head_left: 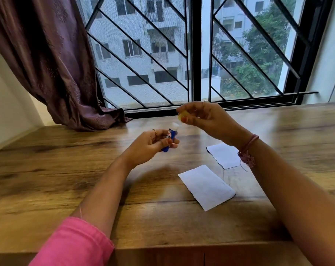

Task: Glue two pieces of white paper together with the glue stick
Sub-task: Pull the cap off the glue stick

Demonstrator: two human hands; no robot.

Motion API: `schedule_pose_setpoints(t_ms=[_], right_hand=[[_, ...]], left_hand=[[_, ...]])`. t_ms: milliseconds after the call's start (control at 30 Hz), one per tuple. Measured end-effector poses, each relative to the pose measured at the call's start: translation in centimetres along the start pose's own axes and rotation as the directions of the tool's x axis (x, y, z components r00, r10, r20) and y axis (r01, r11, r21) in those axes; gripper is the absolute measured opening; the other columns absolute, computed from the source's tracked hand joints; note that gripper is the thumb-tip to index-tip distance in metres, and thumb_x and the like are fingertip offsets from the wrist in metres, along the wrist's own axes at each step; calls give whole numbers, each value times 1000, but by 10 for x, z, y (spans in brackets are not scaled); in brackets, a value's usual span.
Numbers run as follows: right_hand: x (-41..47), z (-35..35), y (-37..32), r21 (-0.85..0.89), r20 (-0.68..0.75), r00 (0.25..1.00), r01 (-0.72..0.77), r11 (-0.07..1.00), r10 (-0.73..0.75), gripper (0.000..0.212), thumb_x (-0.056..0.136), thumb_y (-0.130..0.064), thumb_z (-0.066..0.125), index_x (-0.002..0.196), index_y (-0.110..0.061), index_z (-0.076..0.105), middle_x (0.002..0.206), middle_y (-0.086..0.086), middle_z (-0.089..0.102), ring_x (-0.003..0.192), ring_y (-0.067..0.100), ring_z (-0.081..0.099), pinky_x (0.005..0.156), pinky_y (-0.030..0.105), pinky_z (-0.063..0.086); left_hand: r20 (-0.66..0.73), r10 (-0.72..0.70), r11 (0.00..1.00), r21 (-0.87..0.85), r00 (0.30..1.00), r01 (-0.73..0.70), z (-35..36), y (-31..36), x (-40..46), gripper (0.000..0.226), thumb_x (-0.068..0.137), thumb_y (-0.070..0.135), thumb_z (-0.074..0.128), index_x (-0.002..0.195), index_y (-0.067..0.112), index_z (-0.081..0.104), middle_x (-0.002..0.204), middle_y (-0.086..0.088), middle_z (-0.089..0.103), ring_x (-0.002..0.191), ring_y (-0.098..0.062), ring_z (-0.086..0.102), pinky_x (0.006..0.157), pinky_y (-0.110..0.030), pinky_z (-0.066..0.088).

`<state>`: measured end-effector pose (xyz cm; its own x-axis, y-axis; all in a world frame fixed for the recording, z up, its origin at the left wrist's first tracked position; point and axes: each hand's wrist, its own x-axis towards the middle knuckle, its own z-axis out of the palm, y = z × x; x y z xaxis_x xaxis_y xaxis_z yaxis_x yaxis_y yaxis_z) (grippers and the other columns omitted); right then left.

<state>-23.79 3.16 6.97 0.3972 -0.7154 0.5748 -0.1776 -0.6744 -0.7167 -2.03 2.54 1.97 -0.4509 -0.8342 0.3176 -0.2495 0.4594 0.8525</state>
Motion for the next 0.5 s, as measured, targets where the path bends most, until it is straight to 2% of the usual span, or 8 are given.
schedule_pose_setpoints(t_ms=[100, 167, 267, 367, 433, 500], right_hand=[[1, 1, 4, 127, -141, 988, -41, 991, 59, 32, 79, -2, 70, 110, -6, 61, 93, 5, 69, 84, 9, 68, 85, 25, 55], [2, 6, 9, 68, -191, 977, -86, 994, 98, 35, 73, -7, 78, 104, -7, 63, 90, 6, 69, 79, 11, 68, 80, 23, 57], [2, 21, 20, -49, -148, 979, -148, 988, 140, 32, 67, -9, 82, 95, -5, 66, 80, -1, 68, 66, -3, 63, 72, 12, 54], [0, 36, 30, -199, -63, 976, -215, 956, 206, 33, 70, -11, 81, 100, -4, 68, 83, 2, 70, 65, -3, 60, 68, 6, 49], [-2, 43, 36, -267, 3, 973, -221, 938, 230, 31, 74, -11, 79, 103, -6, 68, 89, 5, 72, 67, -3, 61, 69, 6, 48], [-3, 48, 40, -255, 50, 969, -223, 941, 243, 28, 77, -7, 76, 103, -4, 66, 89, 5, 72, 63, -8, 63, 71, 7, 50]], left_hand=[[-182, 15, 999, 33, 983, -9, -4, -7, 4, 23, 88, 14, 65, 110, 20, 61, 102, 3, 72, 96, -11, 70, 78, -18, 52], [-341, -19, 999, 21, 940, 27, -10, -13, 7, 21, 83, 17, 72, 99, 27, 62, 95, 6, 72, 88, -11, 70, 74, -20, 53], [-543, -122, 992, -91, 831, 86, -17, -18, 11, 23, 79, 18, 77, 91, 27, 60, 93, 4, 68, 84, -12, 66, 71, -25, 53], [-604, -211, 968, -236, 768, 80, -19, -19, 11, 24, 79, 17, 77, 91, 26, 58, 93, 3, 67, 85, -11, 64, 74, -28, 55], [-601, -244, 952, -296, 761, 71, -19, -18, 10, 24, 79, 16, 77, 92, 25, 59, 91, 3, 68, 86, -11, 65, 76, -29, 56], [-591, -263, 938, -340, 762, 59, -19, -17, 9, 24, 79, 15, 76, 94, 23, 59, 92, 0, 69, 89, -15, 66, 79, -31, 56]])
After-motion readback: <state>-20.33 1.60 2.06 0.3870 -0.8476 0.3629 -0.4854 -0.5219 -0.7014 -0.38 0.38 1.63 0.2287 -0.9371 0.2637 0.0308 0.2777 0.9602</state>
